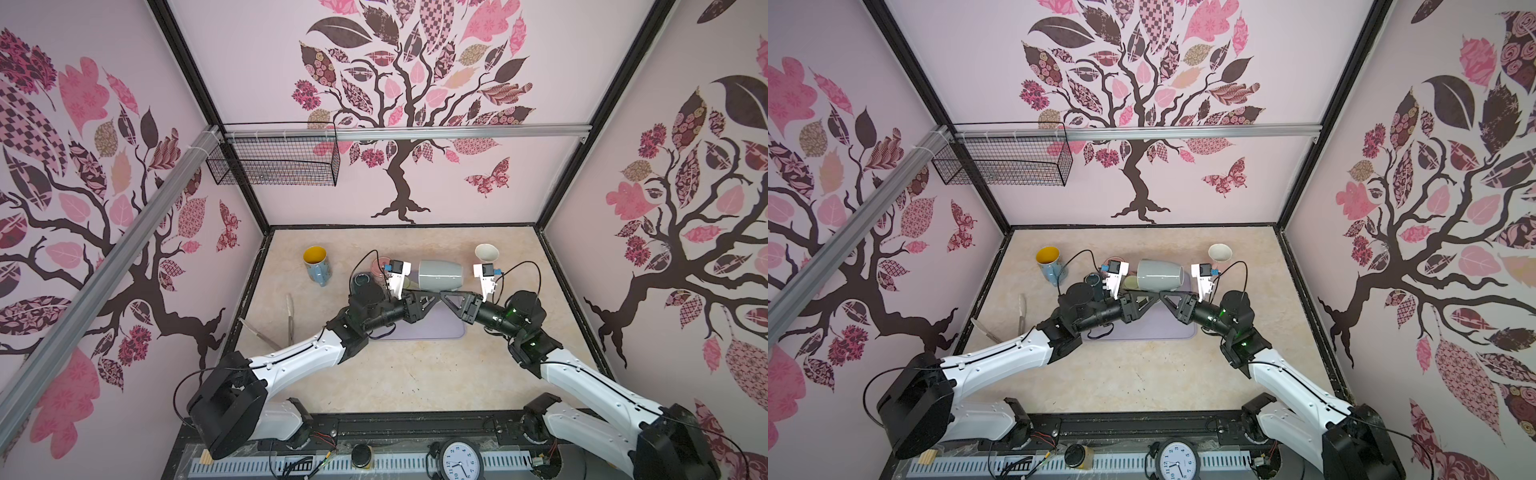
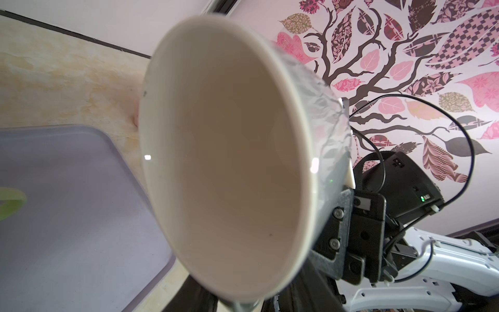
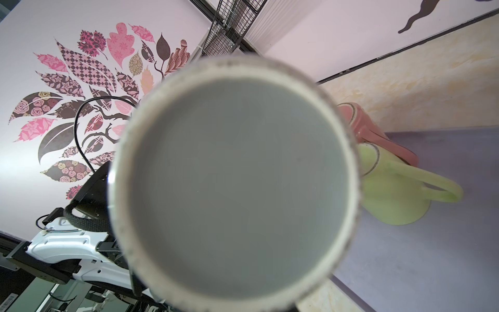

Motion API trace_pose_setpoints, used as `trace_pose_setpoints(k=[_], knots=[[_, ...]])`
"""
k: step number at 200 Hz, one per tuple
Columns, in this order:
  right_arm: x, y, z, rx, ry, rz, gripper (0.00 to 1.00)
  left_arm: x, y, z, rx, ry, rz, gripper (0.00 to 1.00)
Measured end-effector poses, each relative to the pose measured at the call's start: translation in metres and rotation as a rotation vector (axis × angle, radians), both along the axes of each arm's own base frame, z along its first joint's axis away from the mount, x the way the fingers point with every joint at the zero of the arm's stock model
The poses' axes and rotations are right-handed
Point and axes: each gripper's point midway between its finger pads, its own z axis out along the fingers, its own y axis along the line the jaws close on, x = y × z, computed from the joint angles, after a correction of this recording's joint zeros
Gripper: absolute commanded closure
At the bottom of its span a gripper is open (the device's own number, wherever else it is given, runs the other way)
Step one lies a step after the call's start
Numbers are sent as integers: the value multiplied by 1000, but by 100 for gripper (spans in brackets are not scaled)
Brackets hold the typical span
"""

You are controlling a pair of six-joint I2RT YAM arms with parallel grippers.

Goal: Turn the mug right side up
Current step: Place the mug at the top-left of the table.

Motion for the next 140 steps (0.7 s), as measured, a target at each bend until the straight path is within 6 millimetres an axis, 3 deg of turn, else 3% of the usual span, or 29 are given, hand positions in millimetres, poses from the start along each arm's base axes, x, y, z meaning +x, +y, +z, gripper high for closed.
trace_pose_setpoints(k=[140], knots=[[5,-1,-21,-95,-9,-25,100,6,0,-25,65,40,8,74]])
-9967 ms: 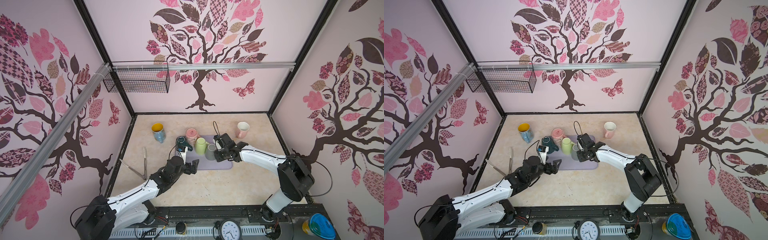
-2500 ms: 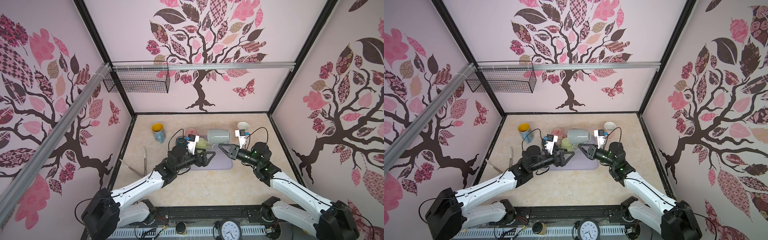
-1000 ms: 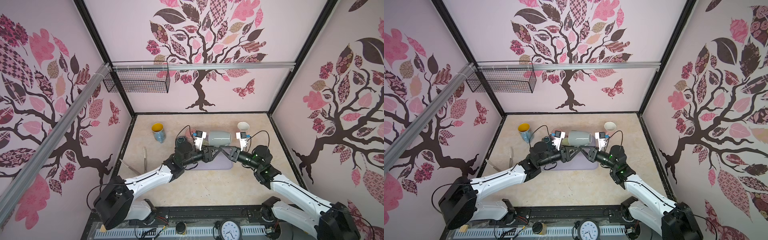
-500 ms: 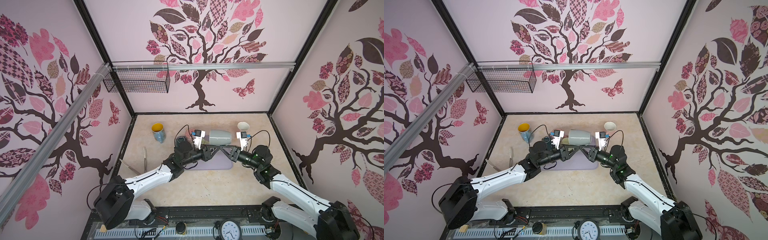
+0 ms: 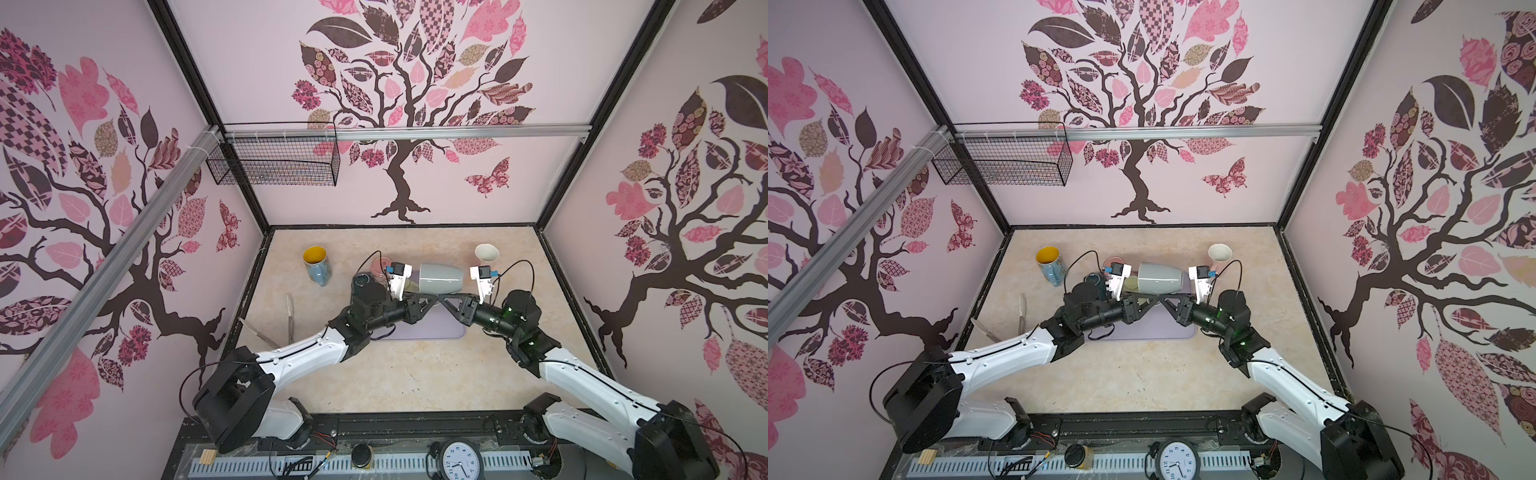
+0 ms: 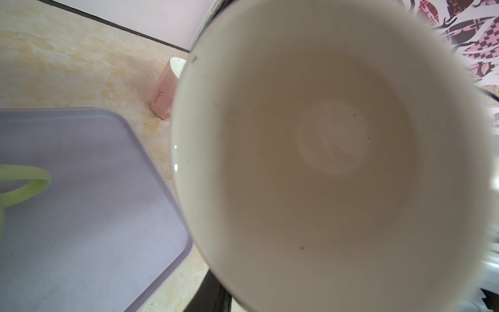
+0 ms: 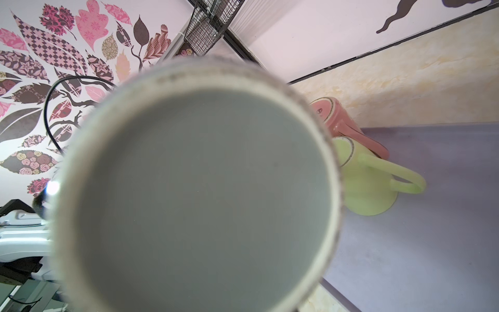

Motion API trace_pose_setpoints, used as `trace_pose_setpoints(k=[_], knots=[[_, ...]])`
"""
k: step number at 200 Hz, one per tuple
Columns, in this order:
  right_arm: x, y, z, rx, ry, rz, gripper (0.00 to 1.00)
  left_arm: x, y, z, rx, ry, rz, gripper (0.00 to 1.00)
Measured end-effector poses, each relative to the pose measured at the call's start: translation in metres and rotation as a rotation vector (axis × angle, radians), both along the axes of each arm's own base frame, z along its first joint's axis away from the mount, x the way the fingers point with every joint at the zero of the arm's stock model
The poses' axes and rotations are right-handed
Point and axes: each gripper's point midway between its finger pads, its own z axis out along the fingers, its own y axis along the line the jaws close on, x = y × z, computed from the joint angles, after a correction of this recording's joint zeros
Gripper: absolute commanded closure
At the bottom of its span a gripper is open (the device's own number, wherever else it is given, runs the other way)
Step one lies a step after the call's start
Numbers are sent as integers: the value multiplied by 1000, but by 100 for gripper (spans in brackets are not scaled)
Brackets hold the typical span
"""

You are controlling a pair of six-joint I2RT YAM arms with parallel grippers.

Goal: Turn the mug right side up
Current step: Place the mug at the top-left of the table.

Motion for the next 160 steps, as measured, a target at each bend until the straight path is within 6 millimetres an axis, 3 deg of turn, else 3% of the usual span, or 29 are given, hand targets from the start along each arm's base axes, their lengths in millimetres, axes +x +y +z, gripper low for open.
trace_pose_setpoints(k=[46,63,129,160], knots=[[0,1,-1,-3,-1,5,100,-1,0,-4,13,7,-3,79],[1,1,-2,-2,3,2,100,-1,0,-5,17,11,-3,93],[3,2,-5,0,15,4,100,0,1,-7,27,10,3,93],[4,3,-8,2,30,9,100,1,2,-9,35,16,10,98]])
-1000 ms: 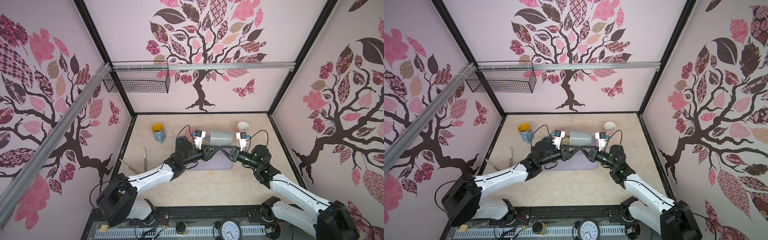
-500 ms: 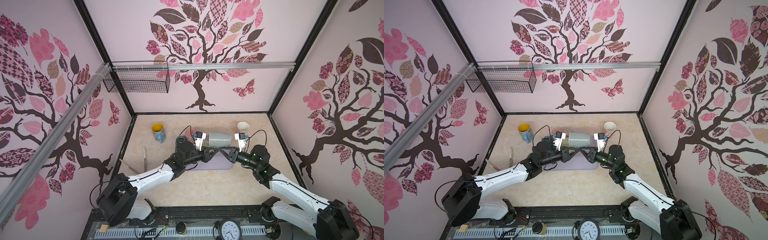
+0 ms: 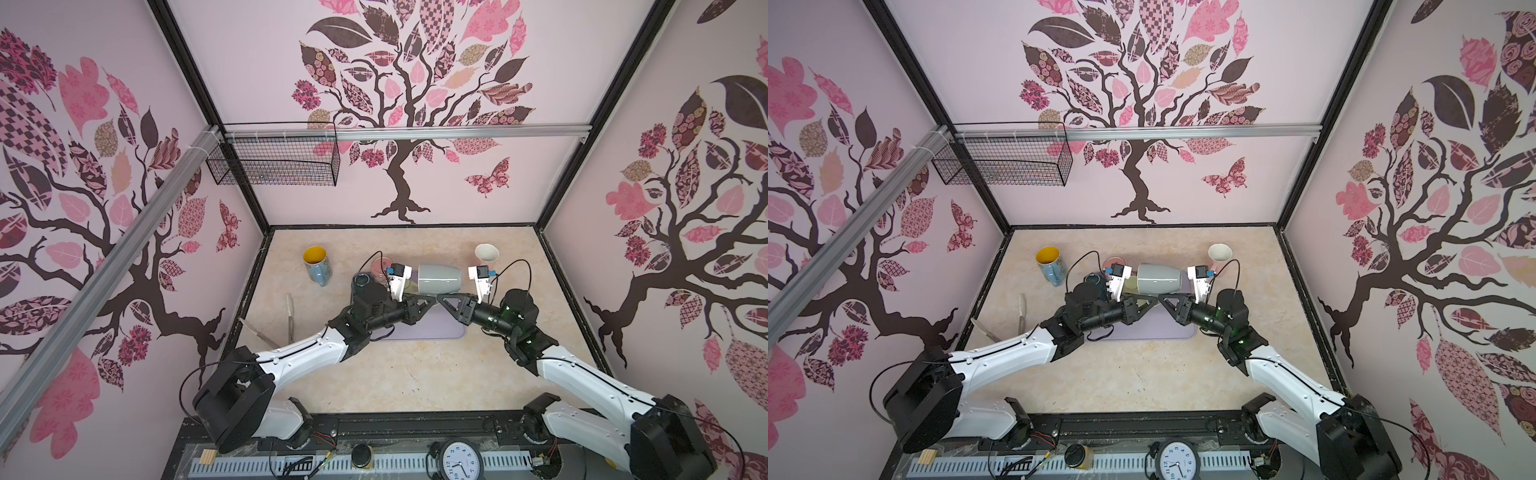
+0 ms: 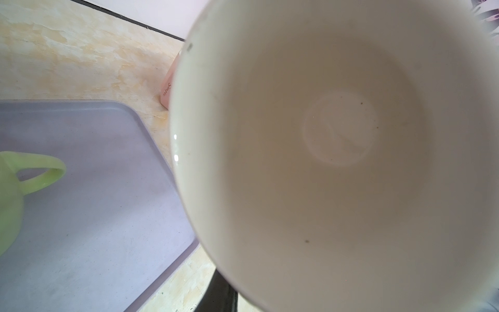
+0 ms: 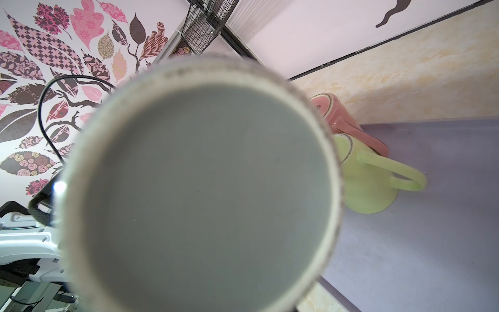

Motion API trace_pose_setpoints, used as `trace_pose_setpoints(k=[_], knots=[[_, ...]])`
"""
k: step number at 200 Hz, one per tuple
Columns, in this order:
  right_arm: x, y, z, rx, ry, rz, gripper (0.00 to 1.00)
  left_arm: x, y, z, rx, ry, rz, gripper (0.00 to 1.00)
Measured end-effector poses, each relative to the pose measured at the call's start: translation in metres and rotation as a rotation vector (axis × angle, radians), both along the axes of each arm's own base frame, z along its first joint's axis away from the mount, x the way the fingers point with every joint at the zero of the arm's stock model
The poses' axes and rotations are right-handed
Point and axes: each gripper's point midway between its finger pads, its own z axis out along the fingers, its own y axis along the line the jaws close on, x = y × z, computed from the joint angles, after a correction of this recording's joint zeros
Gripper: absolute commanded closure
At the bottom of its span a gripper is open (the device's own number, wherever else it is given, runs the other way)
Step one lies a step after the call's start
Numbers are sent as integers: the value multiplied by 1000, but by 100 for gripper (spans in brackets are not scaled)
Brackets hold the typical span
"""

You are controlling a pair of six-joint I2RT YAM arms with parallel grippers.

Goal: Turn the mug right side up
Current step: Place the mug at the top-left of the table.

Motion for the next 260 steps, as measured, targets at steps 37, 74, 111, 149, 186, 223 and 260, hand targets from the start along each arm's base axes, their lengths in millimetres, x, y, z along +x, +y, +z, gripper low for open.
trace_pose_setpoints(k=[37,74,111,149,186,223,260], knots=[[1,2,-2,6,13,6,100,2,1,-2,9,5,12,100],[2,2,-3,7,17,8,100,2,2,-3,12,0,14,100],[3,3,-3,11,17,12,99,3,3,-3,17,-3,20,100],[1,4,1,22,-3,23,89,1,5,3,21,-30,18,100],[0,5,4,25,-20,31,68,-1,5,7,18,-45,13,100],[-3,4,-8,13,-8,32,54,-14,-1,19,1,-88,-19,100],[-5,2,-15,3,1,30,52,-16,-2,12,38,-93,-22,100]])
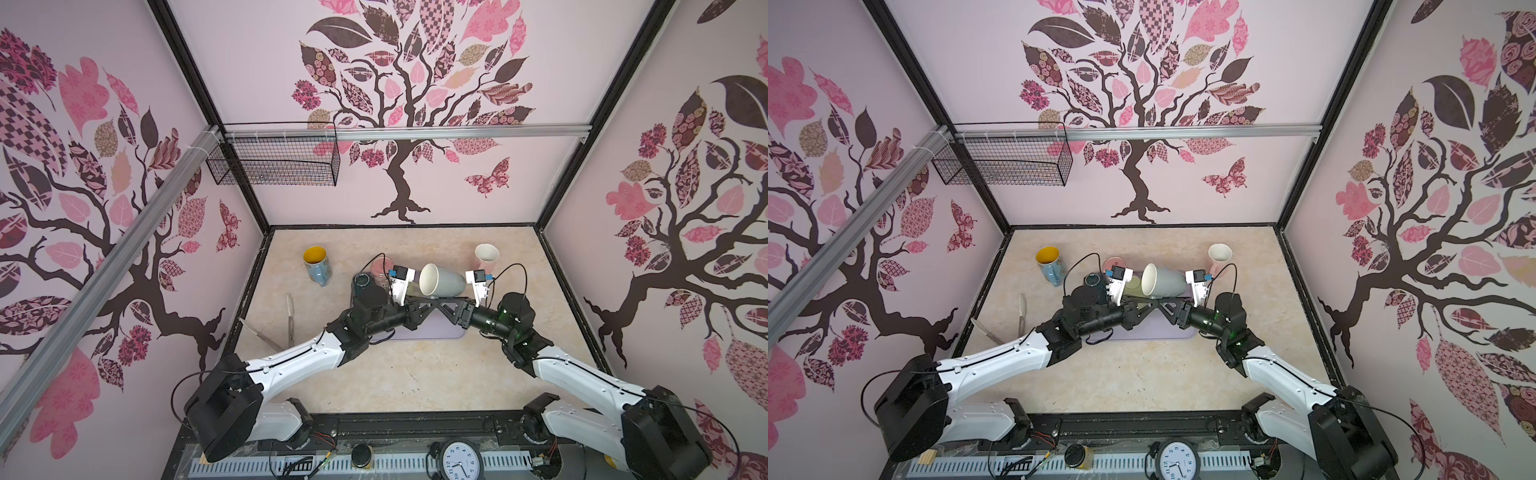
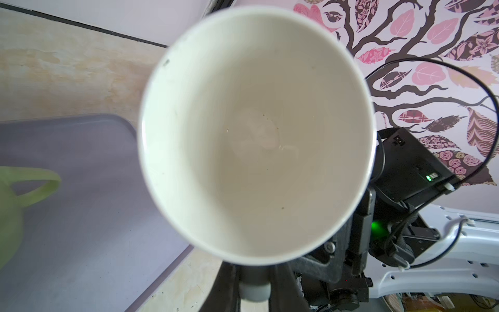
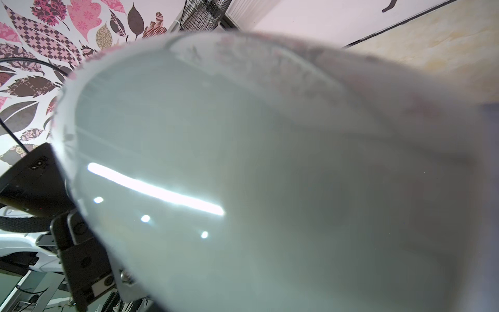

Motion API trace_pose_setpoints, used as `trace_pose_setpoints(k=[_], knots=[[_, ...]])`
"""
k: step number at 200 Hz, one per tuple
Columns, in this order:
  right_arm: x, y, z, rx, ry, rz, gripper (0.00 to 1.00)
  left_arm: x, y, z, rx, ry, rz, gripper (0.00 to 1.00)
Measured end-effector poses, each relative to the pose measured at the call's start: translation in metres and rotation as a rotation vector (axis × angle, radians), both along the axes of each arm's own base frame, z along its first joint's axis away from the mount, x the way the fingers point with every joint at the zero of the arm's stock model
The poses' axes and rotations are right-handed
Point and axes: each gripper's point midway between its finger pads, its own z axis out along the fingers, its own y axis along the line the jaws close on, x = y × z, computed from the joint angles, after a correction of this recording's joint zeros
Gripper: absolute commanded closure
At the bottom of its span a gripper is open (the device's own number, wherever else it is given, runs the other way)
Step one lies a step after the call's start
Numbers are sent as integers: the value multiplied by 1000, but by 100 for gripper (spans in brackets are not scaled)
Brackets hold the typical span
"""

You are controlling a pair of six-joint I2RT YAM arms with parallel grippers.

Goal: Turn the mug right side up
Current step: Place the mug at the top-left of the table.

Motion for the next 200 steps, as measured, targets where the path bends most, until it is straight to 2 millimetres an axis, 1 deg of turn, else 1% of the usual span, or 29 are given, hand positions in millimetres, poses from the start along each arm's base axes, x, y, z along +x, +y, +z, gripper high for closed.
trace_pose_setpoints(k=[15,47,68,89,127,165,180,184,200], knots=[[-1,0,-2,-6,-1,-1,47,-1,0,-2,11,-2,3,100],[0,-3,-2,-19,-15,-16,40,0,3,0,43,-15,23,100],[1,-4,-1,-24,-23,-27,39,2,7,0,73,-25,46,100],[2,-6,-2,-33,-24,-41,36,6,10,-2,110,-30,78,100],[0,-6,2,-30,-43,-37,34,14,20,-17,224,-24,161,100],[0,-7,2,-36,-45,-50,16,20,27,-30,315,-16,219,100],[2,-10,2,-46,-48,-76,7,23,32,-35,348,-12,244,100],[3,-12,3,-50,-56,-85,2,23,33,-37,358,-10,250,100],[5,-19,3,-63,-60,-132,1,25,39,-42,389,-7,272,100]])
